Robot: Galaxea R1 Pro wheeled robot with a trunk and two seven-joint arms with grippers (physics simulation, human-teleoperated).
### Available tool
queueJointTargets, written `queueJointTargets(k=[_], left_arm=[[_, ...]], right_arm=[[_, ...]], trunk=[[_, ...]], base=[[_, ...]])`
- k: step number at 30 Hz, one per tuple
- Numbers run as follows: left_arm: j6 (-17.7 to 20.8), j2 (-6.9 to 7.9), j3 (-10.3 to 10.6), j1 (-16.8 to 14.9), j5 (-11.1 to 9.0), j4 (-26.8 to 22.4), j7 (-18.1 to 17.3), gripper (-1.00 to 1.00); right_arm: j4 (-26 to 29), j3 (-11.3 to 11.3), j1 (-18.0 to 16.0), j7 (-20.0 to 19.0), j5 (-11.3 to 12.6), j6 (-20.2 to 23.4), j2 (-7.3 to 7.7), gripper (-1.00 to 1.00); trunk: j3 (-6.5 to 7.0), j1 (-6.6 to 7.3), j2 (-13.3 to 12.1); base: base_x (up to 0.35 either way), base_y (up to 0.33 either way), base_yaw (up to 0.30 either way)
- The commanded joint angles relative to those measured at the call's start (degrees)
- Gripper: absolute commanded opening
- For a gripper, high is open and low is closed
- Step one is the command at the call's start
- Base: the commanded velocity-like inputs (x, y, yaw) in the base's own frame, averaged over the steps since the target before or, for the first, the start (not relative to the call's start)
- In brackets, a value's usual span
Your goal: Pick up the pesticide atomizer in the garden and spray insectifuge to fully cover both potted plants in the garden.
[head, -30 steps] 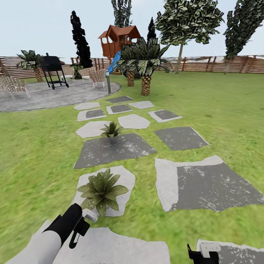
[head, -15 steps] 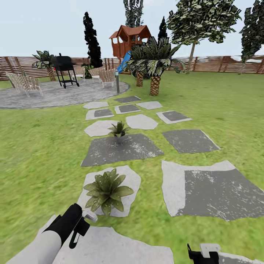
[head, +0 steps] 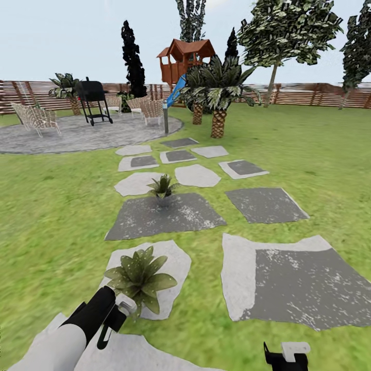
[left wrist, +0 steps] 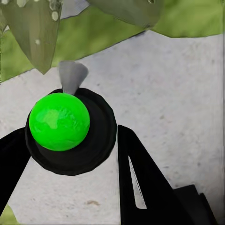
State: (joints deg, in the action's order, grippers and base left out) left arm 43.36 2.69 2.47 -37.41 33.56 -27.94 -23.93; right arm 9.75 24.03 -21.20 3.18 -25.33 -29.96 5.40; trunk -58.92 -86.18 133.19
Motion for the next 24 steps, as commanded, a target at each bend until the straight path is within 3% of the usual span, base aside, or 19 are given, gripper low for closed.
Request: queueJointTargets(k=[1, 14, 24], left_arm=[[0.15, 0.04, 0.25, -0.03, 0.54, -0.09, -0.51, -1.0], [0.15, 0.04, 0.25, -0.03, 0.54, -0.09, -0.51, -1.0], [0.15, 0.04, 0.25, -0.03, 0.55, -0.12, -0.51, -1.0]], right_arm=[[-0.08, 0.23, -0.03, 0.33, -0.6, -0.19, -0.01, 1.0], [-0.08, 0.23, -0.05, 0.33, -0.6, -0.19, -0.04, 1.0], [-0.08, 0.23, -0.04, 0.33, -0.6, -0.19, -0.04, 1.0]], trunk=[[-0.05, -0.01, 0.02], [-0.05, -0.01, 0.02], [-0.05, -0.01, 0.02]], base=[[0.173, -0.231, 0.246], [0.025, -0.261, 0.273], [0.049, -0.269, 0.028]])
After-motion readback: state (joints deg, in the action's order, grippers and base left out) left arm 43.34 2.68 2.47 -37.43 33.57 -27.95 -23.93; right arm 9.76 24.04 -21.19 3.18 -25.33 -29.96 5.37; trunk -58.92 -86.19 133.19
